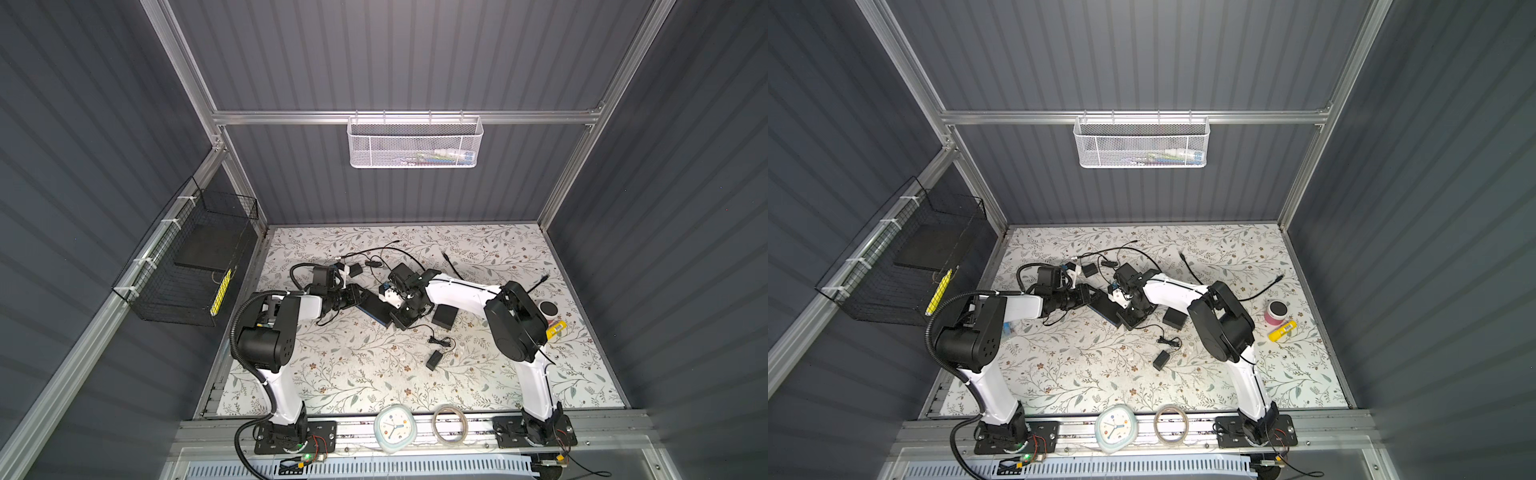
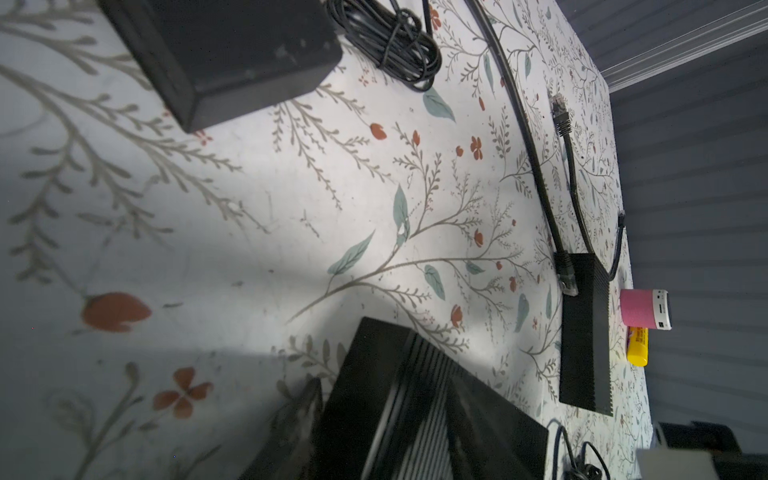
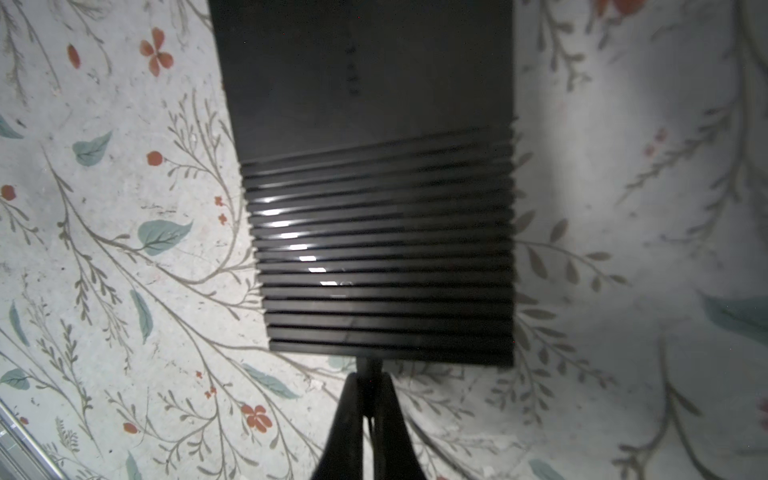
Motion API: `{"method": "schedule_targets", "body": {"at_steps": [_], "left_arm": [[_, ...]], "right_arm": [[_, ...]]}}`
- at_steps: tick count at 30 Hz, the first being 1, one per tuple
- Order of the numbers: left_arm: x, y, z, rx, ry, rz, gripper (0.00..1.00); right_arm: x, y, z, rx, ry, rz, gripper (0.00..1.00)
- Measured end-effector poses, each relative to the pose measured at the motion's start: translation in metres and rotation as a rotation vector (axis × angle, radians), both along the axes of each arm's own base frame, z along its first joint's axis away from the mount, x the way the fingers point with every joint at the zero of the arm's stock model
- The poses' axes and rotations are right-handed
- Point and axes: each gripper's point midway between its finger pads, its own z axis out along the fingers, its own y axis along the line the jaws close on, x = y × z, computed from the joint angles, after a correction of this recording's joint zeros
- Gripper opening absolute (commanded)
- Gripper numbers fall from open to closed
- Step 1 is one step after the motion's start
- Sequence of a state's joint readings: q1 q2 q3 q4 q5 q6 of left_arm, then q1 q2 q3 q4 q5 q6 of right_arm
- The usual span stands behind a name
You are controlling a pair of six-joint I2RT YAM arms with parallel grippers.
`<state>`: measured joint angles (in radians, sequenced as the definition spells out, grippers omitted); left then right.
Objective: Insert the plug into the switch port
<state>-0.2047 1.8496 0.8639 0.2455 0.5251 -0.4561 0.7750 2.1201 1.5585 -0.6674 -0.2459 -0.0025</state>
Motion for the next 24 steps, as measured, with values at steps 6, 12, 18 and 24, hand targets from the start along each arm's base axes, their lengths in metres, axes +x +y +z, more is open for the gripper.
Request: {"method": "schedule_targets", "body": {"at_steps": [6, 12, 18, 24], "left_arm": [[0.0000, -0.0021, -0.0007, 0.008, -0.013, 0.000, 0.48], [0.0000, -0.0030, -0.0010, 0.010, -0.028, 0.005, 0.48], [0.0009, -0.0036, -0.0010, 0.005, -0.040, 0.018, 0.48], [0.0033, -0.0052, -0.0013, -0.003, -0.059, 0.033, 0.48]], "right_arm": [[0.0013, -0.0014, -0.0006, -0.016, 0.004, -0.002, 0.00], [0.0026, -0.0015, -0.0005, -0.033, 0.018, 0.004, 0.00], [0.0054, -0.0019, 0.0000, -0.059, 0.032, 0.015, 0.00], [0.0094, -0.0039, 0.0000, -0.081, 0.040, 0.013, 0.00]]}}
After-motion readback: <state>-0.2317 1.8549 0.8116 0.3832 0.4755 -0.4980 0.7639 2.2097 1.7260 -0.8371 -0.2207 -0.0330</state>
